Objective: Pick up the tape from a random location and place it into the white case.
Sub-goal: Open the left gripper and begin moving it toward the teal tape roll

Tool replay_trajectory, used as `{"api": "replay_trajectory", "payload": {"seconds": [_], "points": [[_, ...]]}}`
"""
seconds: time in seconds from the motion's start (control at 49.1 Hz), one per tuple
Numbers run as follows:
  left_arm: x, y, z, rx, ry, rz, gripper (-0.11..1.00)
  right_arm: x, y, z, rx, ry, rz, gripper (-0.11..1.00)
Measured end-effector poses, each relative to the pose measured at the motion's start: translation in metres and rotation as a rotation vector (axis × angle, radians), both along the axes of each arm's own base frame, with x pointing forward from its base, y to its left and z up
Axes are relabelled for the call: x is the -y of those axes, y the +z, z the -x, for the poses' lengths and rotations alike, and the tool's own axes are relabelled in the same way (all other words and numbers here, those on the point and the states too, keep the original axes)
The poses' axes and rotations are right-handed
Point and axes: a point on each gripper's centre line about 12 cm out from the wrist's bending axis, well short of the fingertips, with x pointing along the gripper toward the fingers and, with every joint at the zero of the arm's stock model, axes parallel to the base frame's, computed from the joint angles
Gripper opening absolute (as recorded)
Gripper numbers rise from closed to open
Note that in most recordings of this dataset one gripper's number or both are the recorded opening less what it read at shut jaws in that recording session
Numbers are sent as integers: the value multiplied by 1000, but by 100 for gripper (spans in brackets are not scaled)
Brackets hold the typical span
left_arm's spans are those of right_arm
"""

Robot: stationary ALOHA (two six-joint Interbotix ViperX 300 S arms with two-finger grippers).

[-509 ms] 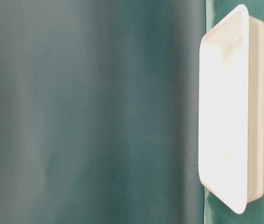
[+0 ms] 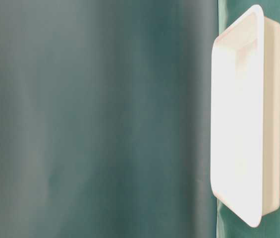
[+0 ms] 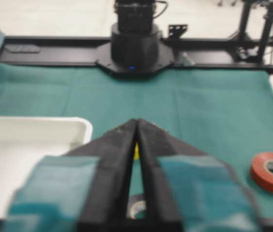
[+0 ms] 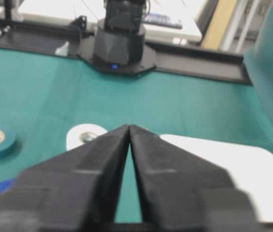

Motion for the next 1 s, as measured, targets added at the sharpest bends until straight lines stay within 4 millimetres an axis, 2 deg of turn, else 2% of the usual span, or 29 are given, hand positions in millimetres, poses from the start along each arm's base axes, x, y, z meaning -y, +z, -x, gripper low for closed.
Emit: {"api": "replay_trajectory", "payload": {"seconds": [0.102, 0.183, 0.244, 0.305, 0.998], "points": [[0, 0, 0, -3, 0, -2, 52, 3, -2, -1, -10, -16, -8, 65], [0, 0, 0, -5, 1, -2, 77, 5, -3, -1, -14, -22, -8, 85], [0, 0, 0, -5, 1, -3, 92, 5, -3, -1, -13, -22, -10, 92], [0, 0, 0, -6, 0, -3, 99, 5, -4, -1, -20, -22, -10, 92], [2, -2, 0, -18, -8, 5, 100, 5, -5, -1, -36, -22, -9, 92]]}}
